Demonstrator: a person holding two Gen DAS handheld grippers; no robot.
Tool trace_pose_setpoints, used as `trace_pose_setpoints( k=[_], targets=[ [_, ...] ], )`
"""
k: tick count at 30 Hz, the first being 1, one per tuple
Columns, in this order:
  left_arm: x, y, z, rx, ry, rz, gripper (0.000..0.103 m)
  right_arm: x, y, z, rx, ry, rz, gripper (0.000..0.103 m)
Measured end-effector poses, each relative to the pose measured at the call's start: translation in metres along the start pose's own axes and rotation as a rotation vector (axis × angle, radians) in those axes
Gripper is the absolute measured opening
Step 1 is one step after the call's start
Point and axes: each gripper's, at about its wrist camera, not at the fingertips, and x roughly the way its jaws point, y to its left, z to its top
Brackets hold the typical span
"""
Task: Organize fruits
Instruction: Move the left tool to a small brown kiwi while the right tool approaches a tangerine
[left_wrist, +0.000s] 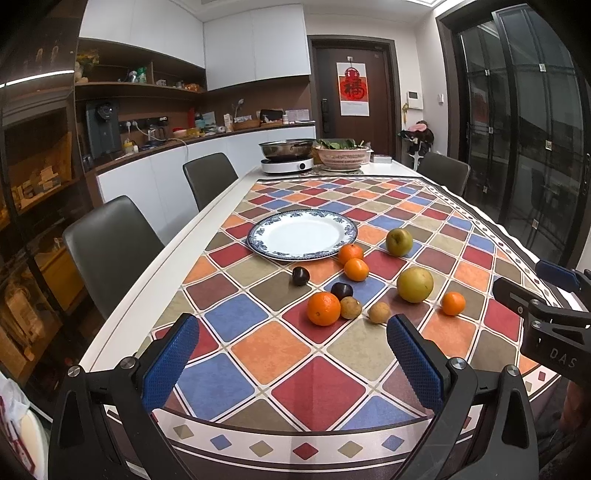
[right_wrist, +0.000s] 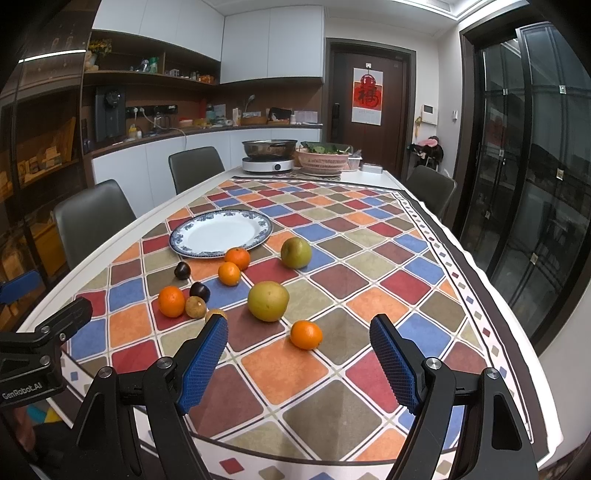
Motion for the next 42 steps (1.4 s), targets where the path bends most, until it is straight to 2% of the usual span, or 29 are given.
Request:
trace_pose_setpoints(
  k=[13, 19, 26, 29, 32, 33, 37, 40, 42],
  targets=[
    [0.014, -0.017, 0.006, 0.1, -0.029, -0.088, 0.102, 0.022, -0.012, -0.003, 0.02, 0.056, -0.005, 0.079],
    [0.036, -0.029, 0.011, 0.149, 0.007, -0.157, 0.086, 0.04, -0.017, -0.003, 0.012, 0.086, 0.036, 0.079],
    [0.07, -0.042, 0.008, 0.196, 0.107, -0.252, 0.065, 0.064, -0.014, -0.005, -0.013, 0.132, 0.07, 0.079],
    [0.083, -0.046, 0.006, 0.204, 0.154, -0.292, 0.057, 0.077, -0.016, -0.006, -0.002, 0.167, 0.082, 0.071],
    [0.095, -0.052, 0.006, 0.212, 0.185, -0.321, 0.048, 0.089, -0.016, -0.008, 0.017, 0.206, 0.097, 0.07],
    [0.098, -0.053, 0.006, 0.216, 0.193, -0.332, 0.045, 0.091, -0.017, -0.01, 0.022, 0.215, 0.1, 0.066],
    [0.107, -0.065, 0.006, 0.285, 0.176, -0.318, 0.043, 0.1, -0.021, -0.012, 0.038, 0.241, 0.109, 0.064],
    [0.113, -0.07, 0.006, 0.313, 0.179, -0.317, 0.04, 0.105, -0.023, -0.012, 0.04, 0.259, 0.115, 0.058],
    [0.118, -0.071, 0.006, 0.32, 0.192, -0.319, 0.034, 0.108, -0.023, -0.013, 0.045, 0.269, 0.121, 0.057]
  ],
)
